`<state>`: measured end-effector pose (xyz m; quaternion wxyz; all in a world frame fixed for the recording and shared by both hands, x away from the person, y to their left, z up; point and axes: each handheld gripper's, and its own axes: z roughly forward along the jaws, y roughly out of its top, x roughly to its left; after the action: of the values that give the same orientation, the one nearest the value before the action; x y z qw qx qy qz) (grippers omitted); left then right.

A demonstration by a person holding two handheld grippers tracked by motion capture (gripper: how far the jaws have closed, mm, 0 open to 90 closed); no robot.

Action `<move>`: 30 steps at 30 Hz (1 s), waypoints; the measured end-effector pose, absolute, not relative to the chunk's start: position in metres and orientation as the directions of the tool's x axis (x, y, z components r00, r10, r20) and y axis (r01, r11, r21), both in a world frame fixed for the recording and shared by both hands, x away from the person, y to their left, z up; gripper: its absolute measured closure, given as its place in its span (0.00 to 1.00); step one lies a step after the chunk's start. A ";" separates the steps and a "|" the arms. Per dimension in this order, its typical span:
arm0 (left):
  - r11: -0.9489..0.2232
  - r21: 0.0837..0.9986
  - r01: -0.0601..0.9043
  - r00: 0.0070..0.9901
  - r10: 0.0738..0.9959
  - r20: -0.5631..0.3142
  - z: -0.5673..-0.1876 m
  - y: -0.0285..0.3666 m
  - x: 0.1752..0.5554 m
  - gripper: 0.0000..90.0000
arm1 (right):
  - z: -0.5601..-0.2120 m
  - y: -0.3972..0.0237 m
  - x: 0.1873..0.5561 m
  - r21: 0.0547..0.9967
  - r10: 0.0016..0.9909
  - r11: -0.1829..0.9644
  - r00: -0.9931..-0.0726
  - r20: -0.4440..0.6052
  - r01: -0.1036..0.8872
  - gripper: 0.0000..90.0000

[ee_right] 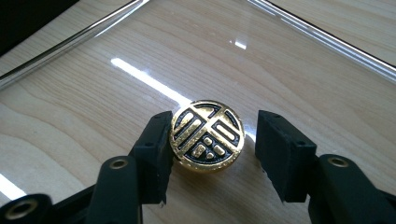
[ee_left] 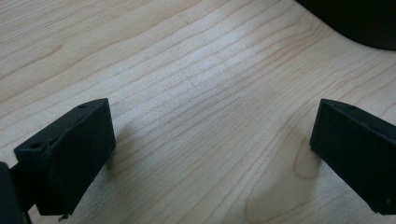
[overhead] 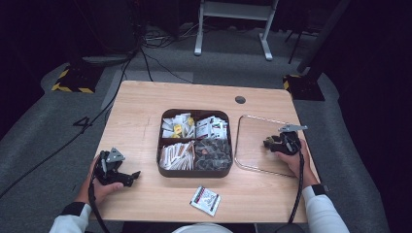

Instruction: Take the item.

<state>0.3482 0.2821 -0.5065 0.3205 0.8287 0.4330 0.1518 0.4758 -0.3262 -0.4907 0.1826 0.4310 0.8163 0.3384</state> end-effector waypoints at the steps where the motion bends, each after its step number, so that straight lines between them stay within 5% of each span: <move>1: -0.420 0.663 0.620 0.579 0.815 -0.025 -0.507 0.282 0.348 0.00 | -0.491 -0.326 0.476 0.711 0.826 0.403 -0.564 -0.011 0.576 0.52; 8: -0.420 0.662 0.620 0.579 0.815 -0.025 -0.507 0.282 0.348 0.00 | -0.491 -0.327 0.485 0.711 0.795 0.433 -0.607 -0.011 0.554 0.52; 11: -0.420 0.663 0.620 0.579 0.815 -0.025 -0.507 0.282 0.348 0.00 | -0.490 -0.327 0.488 0.711 0.773 0.433 -0.633 0.023 0.554 0.65; 30: -0.421 0.664 0.618 0.577 0.816 -0.020 -0.507 0.282 0.348 0.00 | -0.477 -0.334 0.489 0.725 0.802 0.415 -0.597 -0.006 0.550 0.66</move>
<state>0.3479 0.2820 -0.5065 0.3200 0.8284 0.4328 0.1549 0.4887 -0.3336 -0.4768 0.1795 0.4112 0.8219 0.3511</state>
